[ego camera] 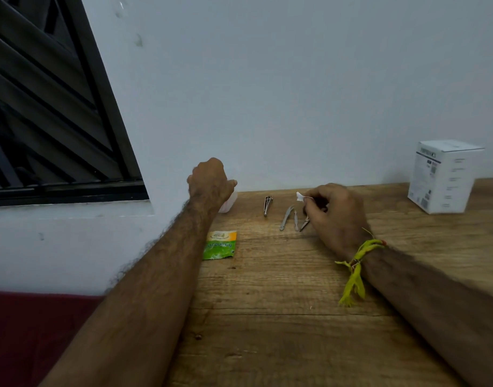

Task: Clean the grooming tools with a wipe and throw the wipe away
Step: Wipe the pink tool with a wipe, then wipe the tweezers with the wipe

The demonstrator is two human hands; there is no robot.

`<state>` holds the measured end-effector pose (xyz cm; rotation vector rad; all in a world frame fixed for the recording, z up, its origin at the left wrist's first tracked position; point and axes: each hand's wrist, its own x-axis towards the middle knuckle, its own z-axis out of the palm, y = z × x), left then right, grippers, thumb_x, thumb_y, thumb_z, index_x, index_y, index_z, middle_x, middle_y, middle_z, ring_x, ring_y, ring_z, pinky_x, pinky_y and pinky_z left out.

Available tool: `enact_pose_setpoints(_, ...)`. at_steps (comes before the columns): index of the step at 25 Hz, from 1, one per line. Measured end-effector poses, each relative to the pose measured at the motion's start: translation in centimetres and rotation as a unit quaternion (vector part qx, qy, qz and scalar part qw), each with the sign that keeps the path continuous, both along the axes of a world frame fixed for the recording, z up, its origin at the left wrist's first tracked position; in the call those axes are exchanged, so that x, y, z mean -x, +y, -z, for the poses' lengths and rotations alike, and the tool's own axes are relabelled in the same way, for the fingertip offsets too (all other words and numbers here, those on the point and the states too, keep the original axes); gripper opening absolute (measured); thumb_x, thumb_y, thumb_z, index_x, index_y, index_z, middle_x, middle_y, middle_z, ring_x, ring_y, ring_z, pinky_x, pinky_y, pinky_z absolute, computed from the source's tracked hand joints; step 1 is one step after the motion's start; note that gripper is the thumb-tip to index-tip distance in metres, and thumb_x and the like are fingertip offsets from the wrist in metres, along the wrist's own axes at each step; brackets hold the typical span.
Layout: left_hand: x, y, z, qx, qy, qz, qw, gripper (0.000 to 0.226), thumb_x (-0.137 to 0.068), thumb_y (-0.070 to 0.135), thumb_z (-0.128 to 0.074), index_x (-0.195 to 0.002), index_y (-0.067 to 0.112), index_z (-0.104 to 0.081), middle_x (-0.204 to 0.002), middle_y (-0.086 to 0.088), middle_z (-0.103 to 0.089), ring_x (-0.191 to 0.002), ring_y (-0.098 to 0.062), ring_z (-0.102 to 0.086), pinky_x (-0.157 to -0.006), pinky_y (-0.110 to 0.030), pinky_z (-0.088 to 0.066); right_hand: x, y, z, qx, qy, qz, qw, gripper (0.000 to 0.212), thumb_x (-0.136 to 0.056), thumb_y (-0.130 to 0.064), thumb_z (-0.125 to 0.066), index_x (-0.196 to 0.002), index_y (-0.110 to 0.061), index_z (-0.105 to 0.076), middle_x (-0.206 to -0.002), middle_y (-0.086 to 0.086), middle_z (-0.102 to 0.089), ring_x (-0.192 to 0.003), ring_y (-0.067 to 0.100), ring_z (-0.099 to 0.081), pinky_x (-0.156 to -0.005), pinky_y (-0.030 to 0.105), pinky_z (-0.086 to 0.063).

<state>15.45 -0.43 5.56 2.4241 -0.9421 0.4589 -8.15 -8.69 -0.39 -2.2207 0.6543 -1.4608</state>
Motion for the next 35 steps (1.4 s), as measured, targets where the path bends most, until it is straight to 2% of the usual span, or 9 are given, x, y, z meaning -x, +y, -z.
enact_pose_setpoints(5, 2.0, 0.7, -0.3, -0.012, -0.028, -0.001, 1.000, 0.045, -0.086, 0.050, -0.073, -0.100, 0.007, -0.074, -0.100, -0.011, -0.074, -0.102, -0.031, -0.065, -0.085, -0.042, -0.056, 0.2, -0.9, -0.1, -0.032, -0.051, 0.080, 0.995, 0.011, -0.089, -0.015, -0.066, -0.086, -0.009, -0.075, -0.083, 0.005, -0.071, -0.080, 0.022, -0.065, -0.076, 0.039, -0.055)
enact_pose_setpoints(8, 4.6, 1.6, -0.6, 0.005, -0.136, 0.007, 0.991, 0.047, -0.088, 0.052, -0.069, -0.108, 0.010, -0.073, -0.107, -0.009, -0.071, -0.108, -0.031, -0.061, -0.088, -0.042, -0.051, 0.7, -1.8, -0.3, -0.094, -0.097, 0.118, 0.984, 0.014, -0.089, -0.019, -0.065, -0.085, -0.009, -0.074, -0.083, 0.006, -0.071, -0.082, 0.024, -0.066, -0.075, 0.035, -0.054)
enact_pose_setpoints(10, 7.2, 1.8, -0.3, 0.046, -0.170, 0.072, 0.982, 0.034, -0.090, 0.042, -0.071, -0.107, 0.014, -0.075, -0.107, -0.006, -0.073, -0.107, -0.027, -0.062, -0.090, -0.041, -0.051, 1.0, -2.3, -0.4, -0.110, -0.109, 0.137, 0.978, 0.014, -0.089, -0.019, -0.064, -0.085, -0.010, -0.074, -0.085, 0.007, -0.071, -0.084, 0.024, -0.066, -0.076, 0.033, -0.054)
enact_pose_setpoints(13, 10.3, 1.3, 0.9, 0.051, -0.021, 0.157, 0.986, 0.013, -0.087, 0.029, -0.076, -0.087, 0.016, -0.079, -0.088, 0.000, -0.077, -0.088, -0.016, -0.070, -0.083, -0.036, -0.059, 1.1, -2.0, -0.4, -0.107, -0.102, 0.133, 0.980, 0.014, -0.089, -0.021, -0.064, -0.085, -0.011, -0.074, -0.085, 0.006, -0.071, -0.083, 0.023, -0.066, -0.076, 0.037, -0.055)
enact_pose_setpoints(16, 11.1, 0.1, 2.2, -0.006, 0.148, 0.144, 0.978, 0.017, -0.081, 0.030, -0.083, -0.080, 0.014, -0.078, -0.088, -0.004, -0.078, -0.083, -0.015, -0.071, -0.079, -0.034, -0.061, 1.1, -1.7, -0.5, -0.098, -0.088, 0.121, 0.984, 0.014, -0.089, -0.021, -0.064, -0.085, -0.011, -0.073, -0.085, 0.006, -0.071, -0.082, 0.023, -0.065, -0.075, 0.041, -0.056)
enact_pose_setpoints(26, 11.7, -1.7, 3.5, -0.026, 0.122, 0.123, 0.985, 0.027, -0.086, 0.026, -0.074, -0.097, 0.002, -0.072, -0.096, -0.013, -0.073, -0.095, -0.026, -0.069, -0.081, -0.040, -0.059, 0.9, -1.6, -0.6, -0.063, -0.052, 0.104, 0.991, 0.016, -0.089, -0.022, -0.065, -0.085, -0.010, -0.074, -0.088, 0.007, -0.072, -0.086, 0.025, -0.066, -0.079, 0.041, -0.054)
enact_pose_setpoints(31, 12.5, 1.5, 2.6, 0.068, 0.169, 0.171, 0.968, 0.007, -0.082, 0.010, -0.079, -0.085, 0.006, -0.074, -0.080, -0.006, -0.074, -0.079, -0.018, -0.073, -0.079, -0.037, -0.062, 1.5, -1.3, -0.7, -0.064, -0.058, 0.098, 0.991, 0.014, -0.090, -0.019, -0.064, -0.086, -0.009, -0.074, -0.088, 0.007, -0.072, -0.086, 0.024, -0.065, -0.080, 0.040, -0.055)
enact_pose_setpoints(33, 12.6, 3.0, 2.3, 0.120, 0.207, 0.192, 0.952, 0.012, -0.079, 0.009, -0.083, -0.085, 0.010, -0.072, -0.075, -0.003, -0.074, -0.069, -0.014, -0.074, -0.070, -0.032, -0.063, 1.4, -1.0, -1.0, -0.067, -0.057, 0.098, 0.991, 0.015, -0.090, -0.020, -0.064, -0.085, -0.010, -0.073, -0.085, 0.006, -0.072, -0.084, 0.024, -0.066, -0.079, 0.039, -0.055)
enact_pose_setpoints(35, 13.2, 4.1, 2.9, 0.184, 0.255, 0.219, 0.924, 0.022, -0.080, 0.008, -0.083, -0.097, 0.009, -0.070, -0.075, -0.005, -0.072, -0.068, -0.016, -0.073, -0.066, -0.031, -0.062, 1.3, -0.9, -1.1, -0.058, -0.052, 0.090, 0.993, 0.014, -0.090, -0.021, -0.064, -0.084, -0.011, -0.073, -0.083, 0.005, -0.073, -0.083, 0.023, -0.066, -0.078, 0.040, -0.055)
